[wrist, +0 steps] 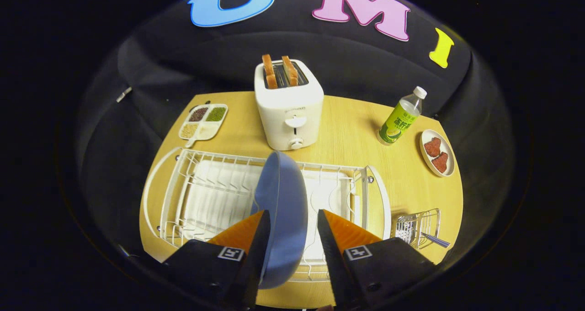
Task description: Take the plate from the dish rack, then take the spoon from the basket and place it into the plate.
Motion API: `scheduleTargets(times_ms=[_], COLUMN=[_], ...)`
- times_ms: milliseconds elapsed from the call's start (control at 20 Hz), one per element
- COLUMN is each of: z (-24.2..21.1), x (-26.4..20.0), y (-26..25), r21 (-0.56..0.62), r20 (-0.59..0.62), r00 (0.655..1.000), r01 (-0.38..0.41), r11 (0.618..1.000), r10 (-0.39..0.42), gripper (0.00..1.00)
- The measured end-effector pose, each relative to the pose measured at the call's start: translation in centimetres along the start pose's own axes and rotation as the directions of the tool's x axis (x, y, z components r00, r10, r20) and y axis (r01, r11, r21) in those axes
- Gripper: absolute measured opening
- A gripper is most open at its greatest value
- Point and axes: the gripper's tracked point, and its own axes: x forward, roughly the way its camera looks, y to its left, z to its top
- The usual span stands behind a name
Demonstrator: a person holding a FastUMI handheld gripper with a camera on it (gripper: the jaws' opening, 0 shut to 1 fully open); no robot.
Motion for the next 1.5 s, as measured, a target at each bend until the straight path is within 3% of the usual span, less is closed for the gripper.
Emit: scheduleTargets(times_ms=[50, 100, 350, 600, 1050, 1250, 1500], z=[-0.3, -0.6, 0.1, 2.8, 5.8, 4.5, 0.5], x=[0.5, 1.2, 0.8, -1.2, -8.1, -11.7, -15.2], y=[-0.1, -0.5, 0.4, -0.8, -2.3, -5.3, -11.2], r21=[-0.008, -0.017, -0.02, -0.035, 0.122, 0.135, 0.147], r20=[-0.016, -0.031, -0.062, 0.014, 0.153, 0.218, 0.266], r00=[0.999, 0.998, 0.993, 0.99, 0.987, 0.968, 0.952], r01=[0.029, 0.05, 0.104, 0.142, -0.063, -0.156, -0.199], r11=[1.0, 0.999, 0.994, 0.989, 0.991, 0.978, 0.969], r10=[-0.029, -0.05, -0.105, -0.142, 0.044, 0.124, 0.155], gripper=[0.58, 0.43, 0.36, 0.33, 0.33, 0.33, 0.32])
